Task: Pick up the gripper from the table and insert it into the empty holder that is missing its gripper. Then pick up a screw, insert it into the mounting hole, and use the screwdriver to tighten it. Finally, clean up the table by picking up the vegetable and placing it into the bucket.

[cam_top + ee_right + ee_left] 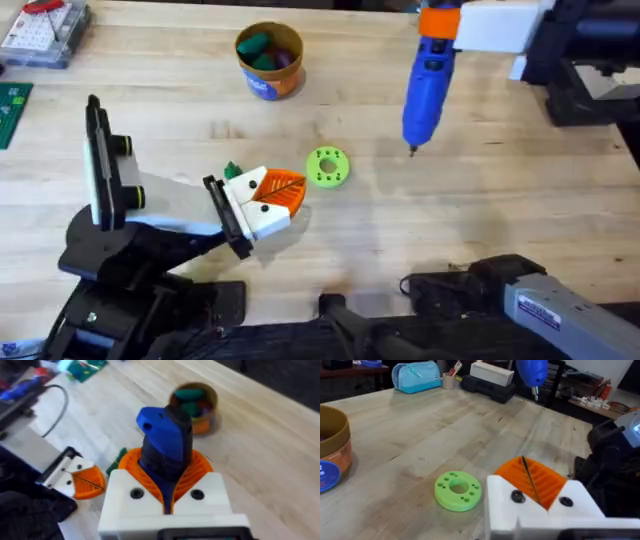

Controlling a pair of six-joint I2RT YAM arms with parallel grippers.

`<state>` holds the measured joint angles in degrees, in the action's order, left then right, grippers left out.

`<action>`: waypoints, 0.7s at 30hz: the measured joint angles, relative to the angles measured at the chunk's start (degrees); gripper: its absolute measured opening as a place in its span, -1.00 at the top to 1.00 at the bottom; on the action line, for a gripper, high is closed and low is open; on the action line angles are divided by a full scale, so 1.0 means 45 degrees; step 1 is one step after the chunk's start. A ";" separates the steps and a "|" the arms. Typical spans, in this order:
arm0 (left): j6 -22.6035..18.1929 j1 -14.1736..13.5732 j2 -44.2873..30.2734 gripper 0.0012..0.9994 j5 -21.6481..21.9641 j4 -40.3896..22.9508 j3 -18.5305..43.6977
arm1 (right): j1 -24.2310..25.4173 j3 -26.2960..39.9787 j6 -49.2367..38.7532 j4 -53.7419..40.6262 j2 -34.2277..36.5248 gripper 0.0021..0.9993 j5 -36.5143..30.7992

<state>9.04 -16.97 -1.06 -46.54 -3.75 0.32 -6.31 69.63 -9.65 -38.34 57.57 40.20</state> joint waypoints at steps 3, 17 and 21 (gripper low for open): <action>0.0005 0.0000 0.0000 0.96 0.0000 0.0000 0.0000 | -0.0666 -0.0010 0.0001 0.0514 -0.0277 0.93 0.0289; 0.0000 0.0000 0.0000 0.96 0.0000 0.0000 0.0000 | -0.3588 -0.0594 0.0621 0.0656 -0.1788 0.93 0.0324; 0.0000 0.0000 0.0000 0.96 0.0000 0.0000 0.0000 | -0.3934 -0.0909 0.0683 0.0976 -0.2650 0.93 -0.0603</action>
<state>9.04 -16.97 -1.06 -46.54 -3.75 0.32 -24.02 65.54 -6.57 -33.94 45.64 37.49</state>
